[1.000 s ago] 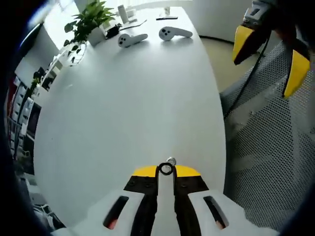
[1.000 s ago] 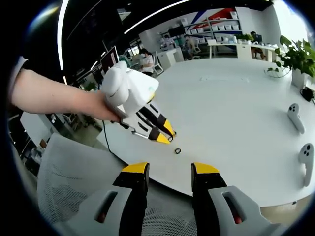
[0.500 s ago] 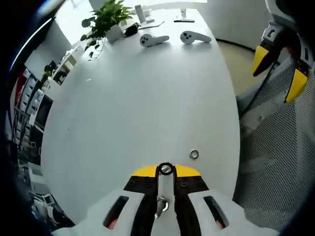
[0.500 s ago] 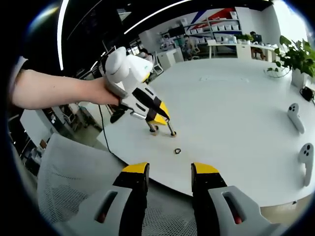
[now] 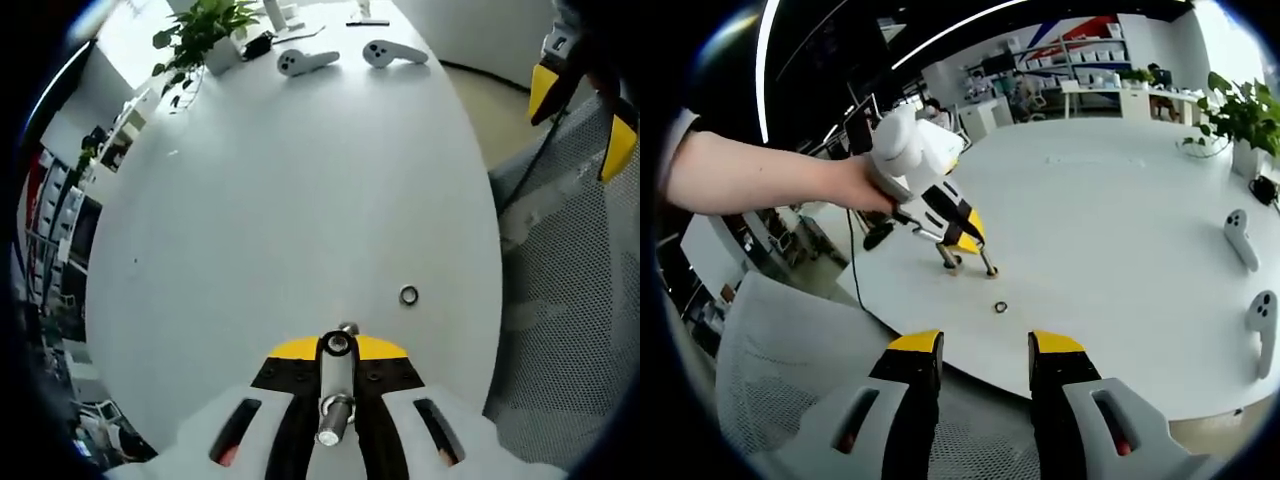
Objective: Place the washer onto the threaded stud by aligning its center hole with the stud, sliding it down to the base, and recovering from edge contact or off-axis alignment until the washer reaches the visible bottom stop.
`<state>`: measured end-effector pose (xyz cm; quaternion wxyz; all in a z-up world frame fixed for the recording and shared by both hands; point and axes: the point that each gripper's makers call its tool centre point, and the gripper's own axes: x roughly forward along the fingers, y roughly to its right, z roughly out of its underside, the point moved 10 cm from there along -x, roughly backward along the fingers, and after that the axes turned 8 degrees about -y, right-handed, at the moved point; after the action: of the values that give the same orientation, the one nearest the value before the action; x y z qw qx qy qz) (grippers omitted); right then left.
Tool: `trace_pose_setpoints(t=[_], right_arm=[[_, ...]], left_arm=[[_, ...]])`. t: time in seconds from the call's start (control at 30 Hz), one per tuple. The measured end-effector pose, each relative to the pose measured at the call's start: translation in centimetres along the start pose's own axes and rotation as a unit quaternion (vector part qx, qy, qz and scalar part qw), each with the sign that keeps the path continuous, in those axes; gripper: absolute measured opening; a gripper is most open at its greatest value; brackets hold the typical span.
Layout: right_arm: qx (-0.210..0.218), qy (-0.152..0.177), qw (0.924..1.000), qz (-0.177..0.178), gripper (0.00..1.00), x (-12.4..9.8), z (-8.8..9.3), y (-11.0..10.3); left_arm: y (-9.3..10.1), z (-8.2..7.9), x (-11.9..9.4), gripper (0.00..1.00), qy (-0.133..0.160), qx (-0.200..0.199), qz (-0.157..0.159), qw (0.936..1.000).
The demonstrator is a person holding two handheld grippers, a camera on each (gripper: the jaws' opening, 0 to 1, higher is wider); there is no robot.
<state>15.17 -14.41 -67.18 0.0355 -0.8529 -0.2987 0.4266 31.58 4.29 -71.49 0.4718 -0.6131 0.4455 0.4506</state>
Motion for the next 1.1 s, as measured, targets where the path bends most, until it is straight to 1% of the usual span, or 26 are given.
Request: trace_pose_setpoints(t=[0.2, 0.43, 0.67, 0.77, 0.83, 0.97, 1.1], right_arm=[[0.002, 0.003, 1.0, 0.0, 0.36, 0.0, 0.0, 0.0], [0.004, 0.004, 1.0, 0.0, 0.36, 0.0, 0.0, 0.1], [0.005, 0.002, 1.0, 0.002, 0.36, 0.0, 0.0, 0.1], [0.004, 0.001, 1.0, 0.002, 0.36, 0.0, 0.0, 0.1], [0.003, 0.001, 1.0, 0.003, 0.36, 0.0, 0.0, 0.1], [0.003, 0.001, 1.0, 0.004, 0.36, -0.1, 0.0, 0.1], [0.004, 0.001, 1.0, 0.004, 0.36, -0.1, 0.0, 0.1]], left_arm=[[0.1, 0.2, 0.6, 0.08, -0.008, 0.005, 0.004, 0.9999], [0.0, 0.1, 1.1, 0.08, -0.009, 0.003, 0.008, 0.9999], [0.0, -0.1, 2.8, 0.08, -0.019, 0.007, 0.018, 0.9996], [0.3, -0.2, 3.5, 0.08, -0.028, 0.008, 0.024, 0.9993], [0.6, -0.1, 4.2, 0.08, -0.04, 0.005, 0.029, 0.9988], [0.8, -0.1, 4.4, 0.08, -0.042, 0.002, 0.034, 0.9985], [1.1, 0.0, 4.7, 0.08, -0.052, 0.005, 0.039, 0.9979]])
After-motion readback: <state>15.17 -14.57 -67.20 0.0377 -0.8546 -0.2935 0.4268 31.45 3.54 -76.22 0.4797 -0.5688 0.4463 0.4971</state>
